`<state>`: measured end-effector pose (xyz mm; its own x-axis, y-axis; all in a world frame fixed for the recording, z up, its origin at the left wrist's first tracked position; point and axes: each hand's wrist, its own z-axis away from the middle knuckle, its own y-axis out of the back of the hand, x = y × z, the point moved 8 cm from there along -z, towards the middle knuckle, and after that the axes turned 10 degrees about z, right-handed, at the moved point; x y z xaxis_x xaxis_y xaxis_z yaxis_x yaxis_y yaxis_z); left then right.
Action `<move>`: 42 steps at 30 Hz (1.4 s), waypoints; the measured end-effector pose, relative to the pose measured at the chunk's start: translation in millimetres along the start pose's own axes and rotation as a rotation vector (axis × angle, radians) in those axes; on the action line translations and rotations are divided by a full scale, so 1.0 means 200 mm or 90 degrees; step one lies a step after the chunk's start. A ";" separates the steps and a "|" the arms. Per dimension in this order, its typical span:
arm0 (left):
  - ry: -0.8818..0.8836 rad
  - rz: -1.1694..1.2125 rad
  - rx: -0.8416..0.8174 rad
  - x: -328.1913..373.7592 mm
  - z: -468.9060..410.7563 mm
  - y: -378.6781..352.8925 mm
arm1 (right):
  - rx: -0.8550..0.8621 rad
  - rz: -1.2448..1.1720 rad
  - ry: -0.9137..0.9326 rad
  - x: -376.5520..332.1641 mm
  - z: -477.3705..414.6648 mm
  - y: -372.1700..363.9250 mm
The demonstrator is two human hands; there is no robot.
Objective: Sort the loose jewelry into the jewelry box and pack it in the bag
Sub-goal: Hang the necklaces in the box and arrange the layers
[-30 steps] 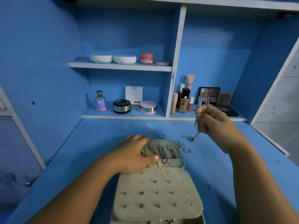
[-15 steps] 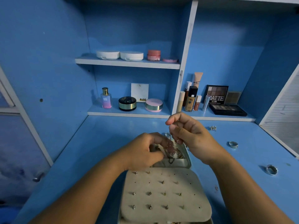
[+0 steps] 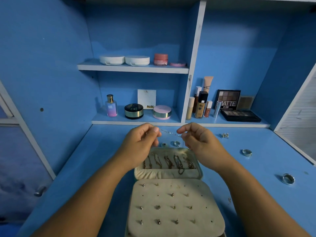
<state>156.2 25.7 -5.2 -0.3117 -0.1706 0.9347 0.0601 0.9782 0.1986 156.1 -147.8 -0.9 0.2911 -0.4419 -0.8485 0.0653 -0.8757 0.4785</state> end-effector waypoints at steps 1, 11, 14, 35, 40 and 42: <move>-0.044 -0.037 0.030 0.03 0.00 0.02 | -0.014 0.027 -0.003 0.00 0.00 -0.02; -0.327 -0.214 0.116 0.21 0.05 0.07 | -0.115 0.325 -0.012 0.01 0.04 -0.04; -0.345 -0.253 0.083 0.22 0.05 0.04 | -0.103 0.227 0.008 -0.04 0.04 -0.05; -0.081 -0.148 0.001 0.05 0.00 0.01 | -0.023 -0.085 -0.054 -0.02 0.01 -0.02; 0.006 -0.133 -0.024 0.02 0.00 0.02 | -0.035 -0.066 -0.059 0.00 0.00 -0.04; 0.043 -0.158 -0.034 -0.01 0.00 0.02 | -0.016 0.025 -0.065 0.03 0.00 -0.03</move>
<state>157.6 29.6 -5.5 -0.2586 -0.4144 0.8726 0.0408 0.8978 0.4385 157.4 -145.0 -8.5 0.1945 -0.4944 -0.8472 0.0807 -0.8527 0.5161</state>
